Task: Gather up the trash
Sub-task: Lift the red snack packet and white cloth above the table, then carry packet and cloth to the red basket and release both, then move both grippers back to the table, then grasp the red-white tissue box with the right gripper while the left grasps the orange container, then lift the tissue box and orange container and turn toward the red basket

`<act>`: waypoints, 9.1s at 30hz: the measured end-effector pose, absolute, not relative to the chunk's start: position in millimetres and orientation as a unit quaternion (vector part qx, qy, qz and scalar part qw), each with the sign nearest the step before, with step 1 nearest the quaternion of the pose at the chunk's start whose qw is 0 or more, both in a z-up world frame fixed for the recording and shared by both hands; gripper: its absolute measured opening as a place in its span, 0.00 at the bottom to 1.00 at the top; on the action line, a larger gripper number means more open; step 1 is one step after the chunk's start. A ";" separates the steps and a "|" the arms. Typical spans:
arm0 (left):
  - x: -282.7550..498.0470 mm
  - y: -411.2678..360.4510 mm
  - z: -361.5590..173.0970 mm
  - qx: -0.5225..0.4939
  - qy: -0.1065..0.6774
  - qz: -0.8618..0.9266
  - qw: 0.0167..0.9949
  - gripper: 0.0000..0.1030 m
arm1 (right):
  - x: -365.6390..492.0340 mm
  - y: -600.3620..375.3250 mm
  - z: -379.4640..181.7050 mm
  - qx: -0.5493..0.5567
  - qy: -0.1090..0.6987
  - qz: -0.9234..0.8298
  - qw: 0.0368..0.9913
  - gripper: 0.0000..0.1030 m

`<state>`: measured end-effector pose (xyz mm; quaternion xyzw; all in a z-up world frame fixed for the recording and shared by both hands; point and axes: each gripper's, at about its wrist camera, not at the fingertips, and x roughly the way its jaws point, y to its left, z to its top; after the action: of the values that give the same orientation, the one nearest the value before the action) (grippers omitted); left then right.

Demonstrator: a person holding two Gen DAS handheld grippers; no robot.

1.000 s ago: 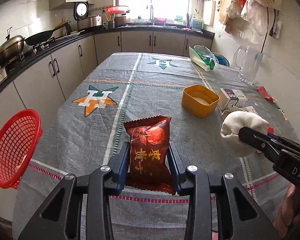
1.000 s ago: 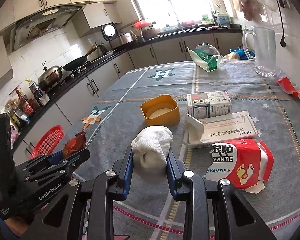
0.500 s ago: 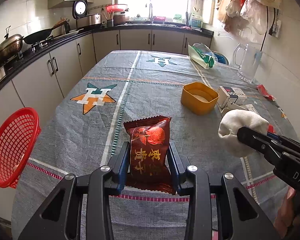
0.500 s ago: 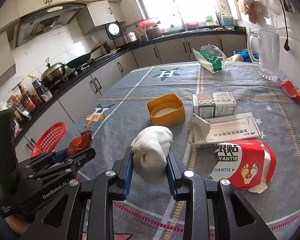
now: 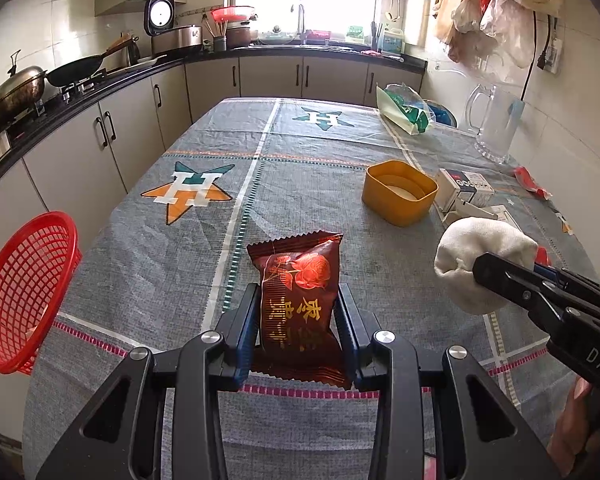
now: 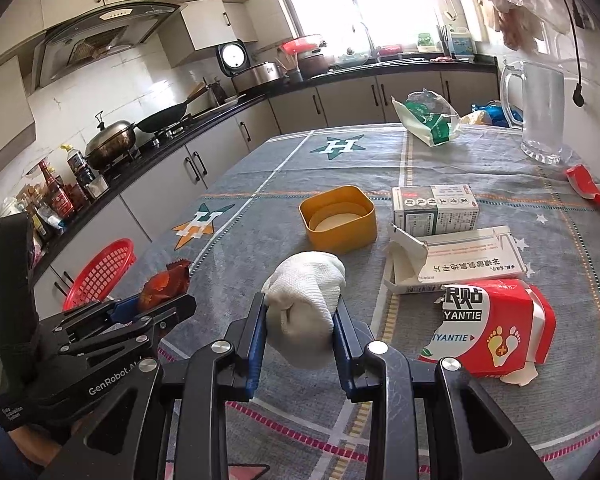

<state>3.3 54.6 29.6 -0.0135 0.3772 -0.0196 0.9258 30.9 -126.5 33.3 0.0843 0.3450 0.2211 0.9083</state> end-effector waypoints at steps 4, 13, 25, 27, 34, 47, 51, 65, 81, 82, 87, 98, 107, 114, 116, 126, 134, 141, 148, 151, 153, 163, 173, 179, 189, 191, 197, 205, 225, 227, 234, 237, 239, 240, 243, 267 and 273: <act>1.7 56.3 30.1 -0.015 0.377 -0.018 0.926 0.34 | 30.7 -126.1 33.3 0.084 0.345 0.221 0.908 0.32; -0.7 62.6 33.3 -0.019 0.374 -0.014 0.927 0.34 | 32.8 -125.3 31.1 0.080 0.349 0.221 0.907 0.32; -3.5 72.4 38.1 -0.028 0.370 -0.011 0.929 0.34 | 36.3 -126.0 26.4 0.077 0.356 0.217 0.906 0.32; -5.0 75.2 40.2 -0.031 0.367 -0.010 0.930 0.34 | 37.3 -125.5 25.8 0.076 0.356 0.216 0.906 0.32; -16.0 100.2 54.3 -0.053 0.351 -0.002 0.935 0.34 | 44.5 -125.7 25.6 0.105 0.371 0.229 0.894 0.32; -43.3 202.7 81.6 -0.112 0.307 0.068 0.942 0.34 | 33.4 -46.4 60.9 0.086 0.382 0.312 0.866 0.32; -51.1 243.1 84.8 -0.127 0.300 0.102 0.940 0.34 | 37.6 -13.4 69.5 0.082 0.390 0.338 0.853 0.32; -66.3 342.7 74.2 -0.162 0.296 0.179 0.924 0.34 | 53.9 105.2 81.8 0.055 0.413 0.405 0.814 0.32; -44.9 368.0 30.3 -0.165 0.339 0.184 0.908 0.34 | 84.9 187.2 46.3 0.042 0.459 0.411 0.787 0.35; -44.2 368.7 29.0 -0.166 0.340 0.183 0.907 0.34 | 86.5 190.0 44.2 0.042 0.461 0.409 0.787 0.35; -42.2 370.7 25.7 -0.168 0.341 0.180 0.907 0.38 | 89.3 195.4 39.5 0.045 0.465 0.411 0.783 0.40; -47.7 366.8 32.4 -0.173 0.334 0.172 0.910 0.44 | 89.4 183.2 46.1 0.063 0.457 0.411 0.786 0.41; -58.6 335.4 46.9 -0.163 0.327 0.148 0.919 0.45 | 63.0 147.1 57.8 0.073 0.444 0.421 0.788 0.41; -60.3 294.7 53.2 -0.147 0.333 0.121 0.924 0.45 | 45.4 102.2 59.3 0.091 0.439 0.409 0.795 0.41; -59.6 281.6 53.7 -0.140 0.336 0.110 0.925 0.45 | 42.2 87.9 58.7 0.098 0.438 0.403 0.797 0.41; -45.0 185.0 55.1 -0.083 0.362 0.032 0.928 0.45 | 32.5 -26.4 56.3 0.148 0.426 0.339 0.826 0.41; -37.9 119.0 58.4 -0.044 0.373 -0.023 0.927 0.45 | 48.0 -194.9 54.0 0.217 0.411 0.189 0.865 0.41; -33.5 83.7 54.9 -0.025 0.384 -0.048 0.922 0.46 | 62.2 -291.8 23.1 0.286 0.432 0.112 0.848 0.46; -35.6 71.4 55.2 -0.012 0.389 -0.056 0.920 0.46 | 72.4 -299.0 -6.4 0.343 0.448 0.154 0.811 0.47; -34.8 70.8 54.5 -0.013 0.390 -0.057 0.919 0.46 | 73.4 -286.4 -7.7 0.346 0.455 0.195 0.797 0.47; -33.9 69.4 53.8 -0.014 0.391 -0.057 0.918 0.46 | 74.8 -274.8 -9.9 0.345 0.465 0.219 0.785 0.47; -20.9 60.6 58.0 -0.028 0.408 -0.079 0.909 0.46 | 63.1 -220.6 24.8 0.285 0.435 0.290 0.803 0.08; 43.7 43.1 68.7 -0.068 0.447 -0.075 0.889 0.46 | 50.3 -232.6 47.5 0.280 0.328 0.266 0.862 0.08; 104.7 18.7 65.3 -0.061 0.464 -0.058 0.882 0.45 | 46.8 -247.8 47.5 0.295 0.319 0.266 0.861 0.08; 171.4 -14.6 29.3 -0.023 0.513 -0.036 0.857 0.28 | 44.5 -259.0 46.0 0.318 0.315 0.275 0.851 0.08; 176.3 -16.5 23.0 -0.023 0.519 -0.036 0.853 0.26 | 44.5 -259.5 46.0 0.319 0.314 0.277 0.850 0.08; 169.8 -19.5 17.5 -0.016 0.510 -0.032 0.859 0.12 | 44.5 -256.9 46.7 0.313 0.312 0.279 0.852 0.08; 105.0 -11.7 28.8 0.010 0.479 -0.043 0.877 0.12 | 42.5 -250.1 48.5 0.295 0.312 0.276 0.860 0.08; 18.7 16.9 45.4 -0.004 0.389 -0.020 0.921 0.12 | 39.5 -221.8 48.7 0.217 0.318 0.277 0.880 0.08; 20.3 19.5 44.5 -0.010 0.385 -0.018 0.923 0.12 | 39.0 -219.7 50.0 0.212 0.317 0.275 0.882 0.08; 23.4 21.8 40.5 -0.016 0.384 -0.020 0.923 0.12 | 39.1 -216.8 48.8 0.200 0.319 0.274 0.885 0.08; 24.8 23.4 40.2 -0.019 0.385 -0.022 0.922 0.12 | 38.2 -215.0 49.2 0.196 0.320 0.273 0.886 0.08; 24.8 24.4 40.8 -0.022 0.384 -0.023 0.923 0.12 | 38.7 -214.0 48.3 0.193 0.322 0.271 0.886 0.08; 24.5 24.8 41.2 -0.022 0.383 -0.024 0.923 0.12 | 39.1 -213.6 47.7 0.192 0.324 0.271 0.886 0.08; 23.1 25.7 43.0 -0.022 0.379 -0.025 0.925 0.12 | 40.4 -212.0 45.6 0.188 0.328 0.268 0.886 0.08; -20.0 59.9 73.6 -0.026 0.336 -0.004 0.942 0.12 | 2.5 -169.6 68.6 0.182 0.318 0.294 0.883 0.08; -27.8 70.1 76.3 -0.034 0.331 0.001 0.943 0.12 | -5.3 -156.7 71.4 0.176 0.319 0.303 0.881 0.08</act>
<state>-27.8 70.1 76.3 -0.0345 0.3314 0.0010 0.9428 -5.3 -156.7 71.4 0.1757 0.3190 0.3034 0.8805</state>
